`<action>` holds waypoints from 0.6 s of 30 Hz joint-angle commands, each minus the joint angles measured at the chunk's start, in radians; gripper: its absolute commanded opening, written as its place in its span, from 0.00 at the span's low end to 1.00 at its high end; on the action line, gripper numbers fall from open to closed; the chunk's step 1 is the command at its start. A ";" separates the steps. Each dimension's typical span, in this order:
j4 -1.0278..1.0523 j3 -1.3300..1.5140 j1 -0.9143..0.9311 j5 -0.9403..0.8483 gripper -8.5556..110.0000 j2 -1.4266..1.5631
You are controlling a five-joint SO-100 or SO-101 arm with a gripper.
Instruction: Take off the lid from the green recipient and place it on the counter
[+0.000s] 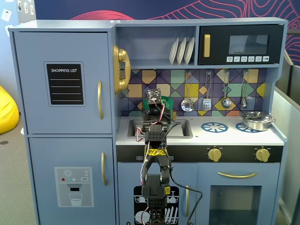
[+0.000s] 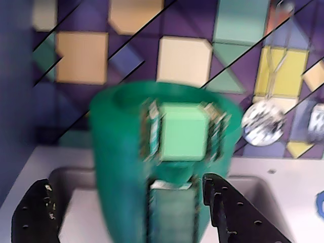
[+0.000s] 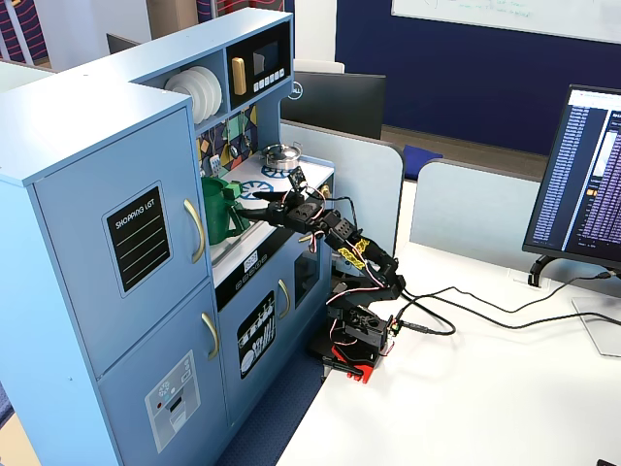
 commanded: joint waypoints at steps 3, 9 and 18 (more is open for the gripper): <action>-0.048 -0.109 0.043 -0.018 0.35 -0.067; -0.071 -0.161 0.044 -0.003 0.37 -0.123; -0.087 -0.241 0.060 -0.018 0.38 -0.213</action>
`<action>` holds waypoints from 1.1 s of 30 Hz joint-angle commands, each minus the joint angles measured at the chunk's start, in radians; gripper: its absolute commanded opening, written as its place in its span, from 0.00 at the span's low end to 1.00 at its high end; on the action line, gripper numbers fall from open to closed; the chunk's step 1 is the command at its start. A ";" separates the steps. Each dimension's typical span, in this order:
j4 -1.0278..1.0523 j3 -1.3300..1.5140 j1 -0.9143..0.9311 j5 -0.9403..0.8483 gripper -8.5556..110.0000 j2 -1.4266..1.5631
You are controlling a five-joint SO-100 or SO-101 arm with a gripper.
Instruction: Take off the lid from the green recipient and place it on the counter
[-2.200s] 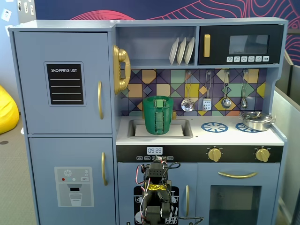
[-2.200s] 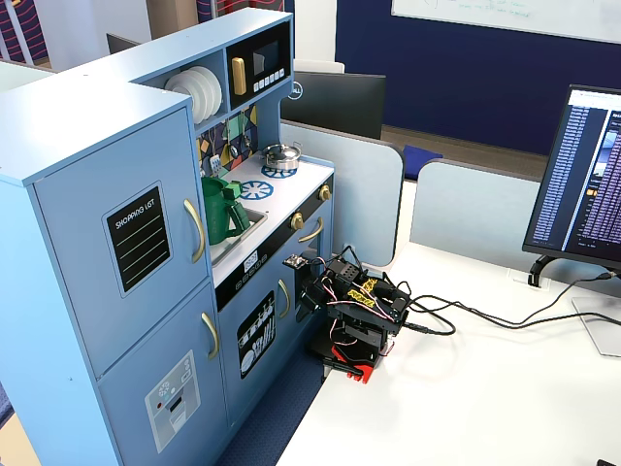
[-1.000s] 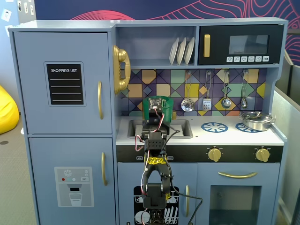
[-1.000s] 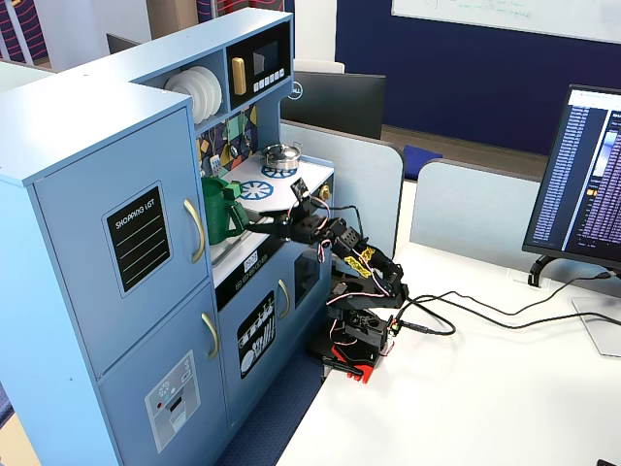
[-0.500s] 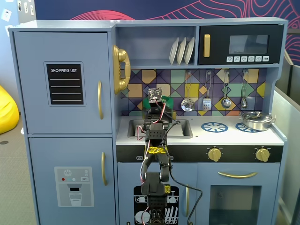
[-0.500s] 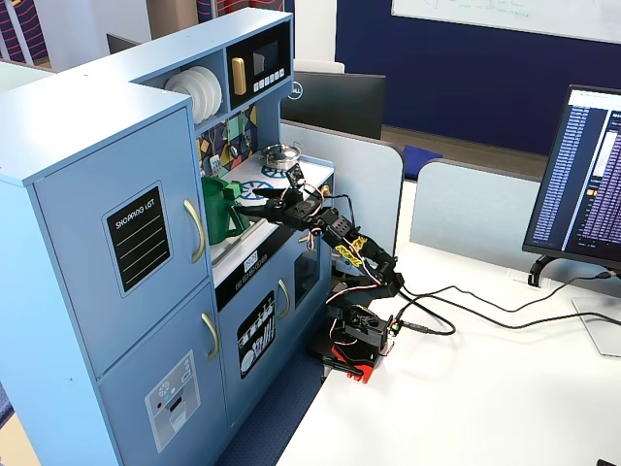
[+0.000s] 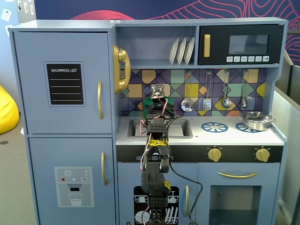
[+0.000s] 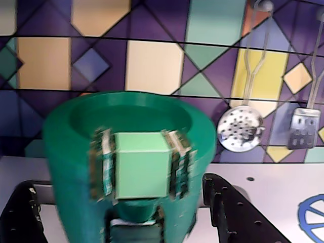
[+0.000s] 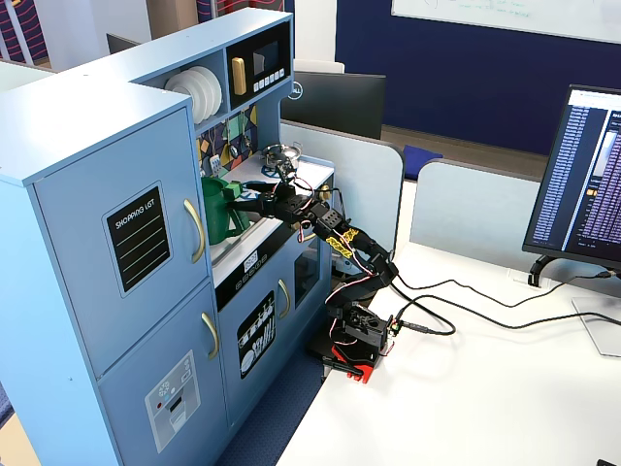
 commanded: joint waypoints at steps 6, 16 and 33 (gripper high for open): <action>-0.041 -0.141 0.012 0.006 0.37 -0.078; -0.044 -0.212 0.008 0.051 0.36 -0.172; -0.051 -0.221 -0.017 0.094 0.21 -0.204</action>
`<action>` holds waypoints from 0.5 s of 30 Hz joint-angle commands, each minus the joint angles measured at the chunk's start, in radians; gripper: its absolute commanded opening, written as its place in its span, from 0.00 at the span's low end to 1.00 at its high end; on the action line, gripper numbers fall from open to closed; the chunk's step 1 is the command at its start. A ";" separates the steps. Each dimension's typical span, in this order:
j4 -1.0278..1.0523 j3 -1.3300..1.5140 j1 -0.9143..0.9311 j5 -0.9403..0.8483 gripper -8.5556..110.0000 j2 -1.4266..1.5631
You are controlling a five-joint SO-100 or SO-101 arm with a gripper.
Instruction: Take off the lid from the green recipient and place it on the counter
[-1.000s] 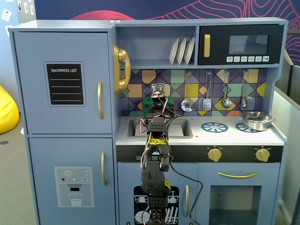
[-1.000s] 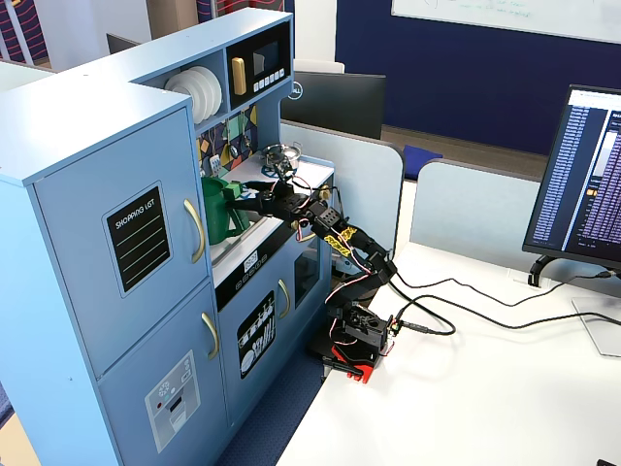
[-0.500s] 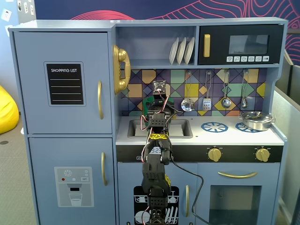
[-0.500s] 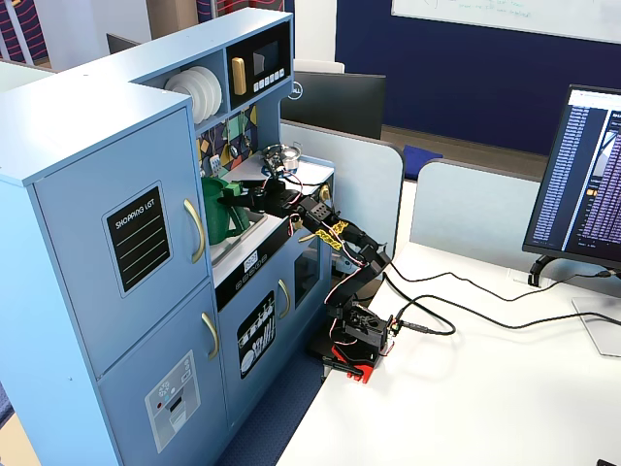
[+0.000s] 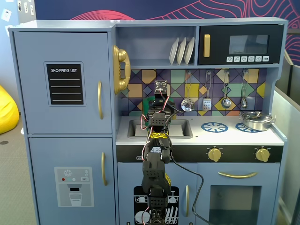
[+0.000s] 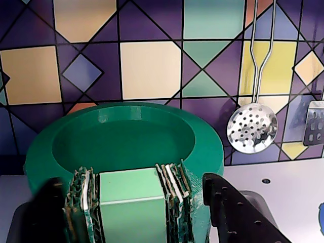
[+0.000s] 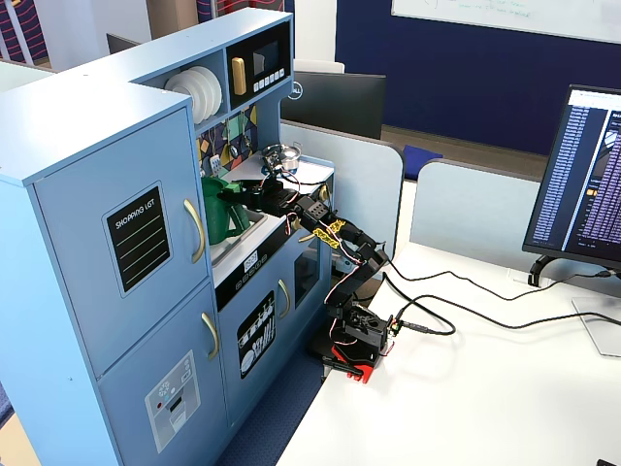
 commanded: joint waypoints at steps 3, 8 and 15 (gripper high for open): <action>-0.025 -0.054 -0.029 -0.014 0.11 0.006; -0.034 -0.052 -0.046 0.005 0.07 0.008; -0.104 -0.080 -0.054 -0.009 0.07 0.005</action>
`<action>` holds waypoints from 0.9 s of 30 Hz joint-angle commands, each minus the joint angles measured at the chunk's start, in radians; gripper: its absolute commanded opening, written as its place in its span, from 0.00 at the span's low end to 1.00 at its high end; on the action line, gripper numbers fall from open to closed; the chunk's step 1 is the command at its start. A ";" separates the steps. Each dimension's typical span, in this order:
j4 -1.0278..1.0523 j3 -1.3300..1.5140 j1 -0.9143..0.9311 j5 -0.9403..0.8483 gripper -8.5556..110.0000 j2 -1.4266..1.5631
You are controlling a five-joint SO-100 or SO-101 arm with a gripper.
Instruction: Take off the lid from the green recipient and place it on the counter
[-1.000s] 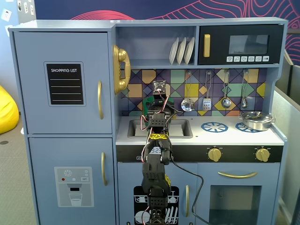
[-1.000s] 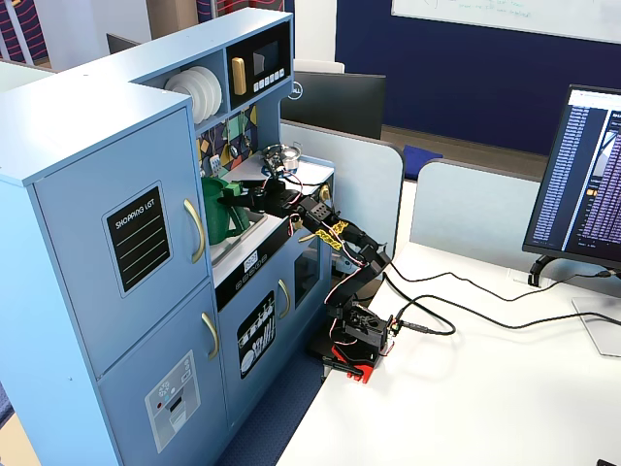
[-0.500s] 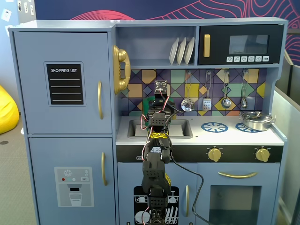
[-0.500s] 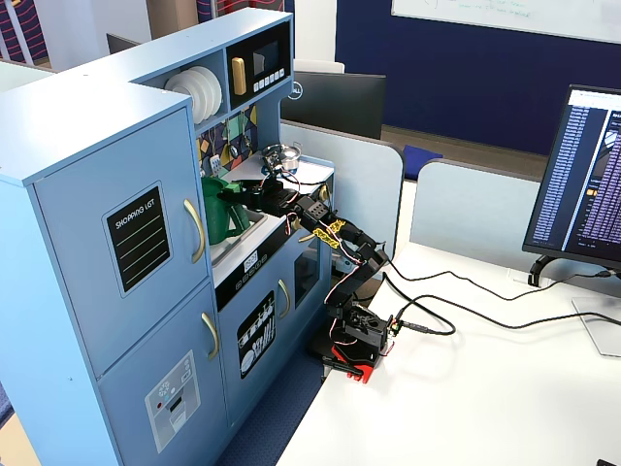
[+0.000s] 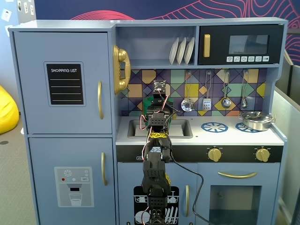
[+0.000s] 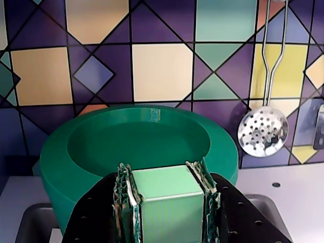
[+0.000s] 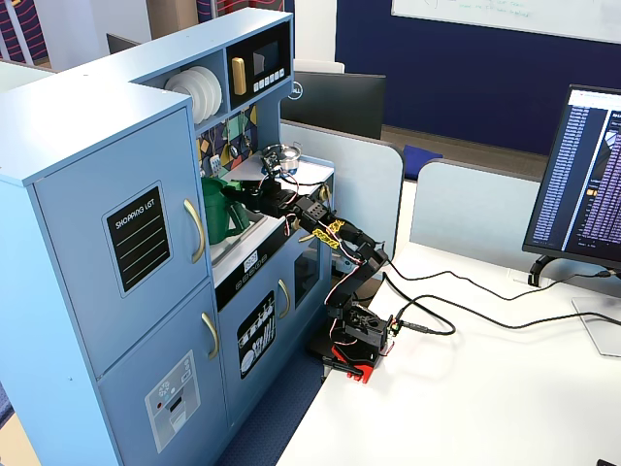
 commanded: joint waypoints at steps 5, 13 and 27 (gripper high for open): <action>-0.072 -0.123 -0.020 -0.029 0.07 0.006; -0.077 -0.132 -0.005 -0.049 0.07 0.031; 0.043 -0.229 0.385 0.055 0.07 0.040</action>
